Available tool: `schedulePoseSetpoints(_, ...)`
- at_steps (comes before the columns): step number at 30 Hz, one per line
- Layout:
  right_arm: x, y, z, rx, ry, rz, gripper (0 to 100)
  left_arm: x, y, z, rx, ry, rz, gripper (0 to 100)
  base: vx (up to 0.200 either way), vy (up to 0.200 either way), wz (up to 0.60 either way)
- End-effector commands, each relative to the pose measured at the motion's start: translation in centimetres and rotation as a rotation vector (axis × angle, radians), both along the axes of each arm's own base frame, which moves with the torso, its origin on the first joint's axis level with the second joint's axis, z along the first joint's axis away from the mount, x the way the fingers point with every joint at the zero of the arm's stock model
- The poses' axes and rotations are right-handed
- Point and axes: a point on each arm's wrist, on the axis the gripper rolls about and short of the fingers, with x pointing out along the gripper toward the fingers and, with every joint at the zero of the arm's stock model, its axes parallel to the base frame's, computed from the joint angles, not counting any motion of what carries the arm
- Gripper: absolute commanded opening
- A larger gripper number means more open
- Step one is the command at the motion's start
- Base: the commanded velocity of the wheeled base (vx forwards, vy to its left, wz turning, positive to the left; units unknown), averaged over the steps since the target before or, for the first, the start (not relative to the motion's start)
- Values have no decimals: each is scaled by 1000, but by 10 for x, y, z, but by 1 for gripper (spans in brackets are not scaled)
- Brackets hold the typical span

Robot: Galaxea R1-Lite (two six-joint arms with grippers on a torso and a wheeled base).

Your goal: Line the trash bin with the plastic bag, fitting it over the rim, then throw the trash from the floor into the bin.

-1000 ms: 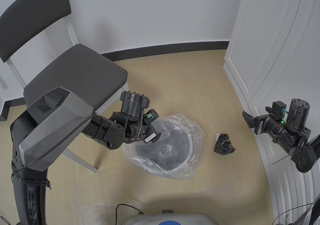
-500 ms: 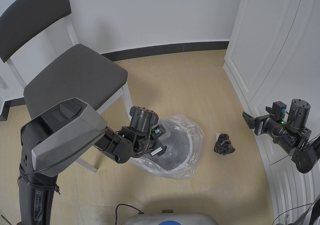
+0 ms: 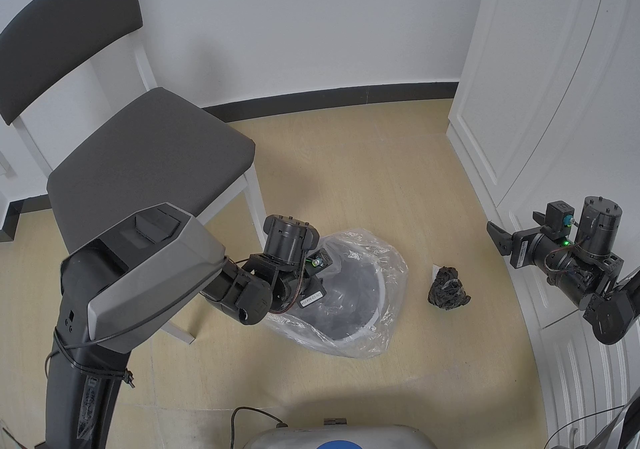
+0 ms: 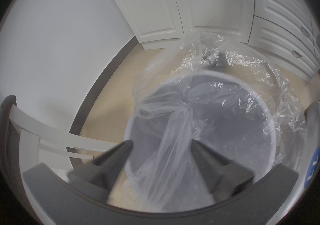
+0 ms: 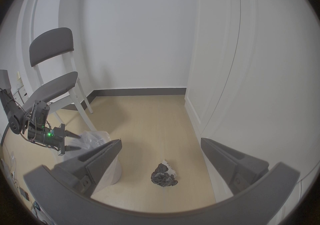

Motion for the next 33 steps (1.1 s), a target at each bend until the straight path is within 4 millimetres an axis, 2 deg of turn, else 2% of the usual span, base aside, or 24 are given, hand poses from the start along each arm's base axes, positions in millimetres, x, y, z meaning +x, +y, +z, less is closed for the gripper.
schedulePoseSetpoints(1, 0, -1, 0, 0, -1, -3, 100, 2, 0, -4, 0, -4, 6, 0, 0, 0, 0)
schedulePoseSetpoints(10, 1, -1, 1, 0, -3, -3, 100, 10, 15, 7, -26, -53, 65, 0, 0, 0, 0)
schedulePoseSetpoints(21, 1, -1, 1, 1, -4, -5, 100, 26, 47, 36, -71, -120, 137, 0, 0, 0, 0)
schedulePoseSetpoints(33, 1, -1, 0, 0, -1, -6, 100, 34, 48, 34, -104, -135, 160, 0, 0, 0, 0)
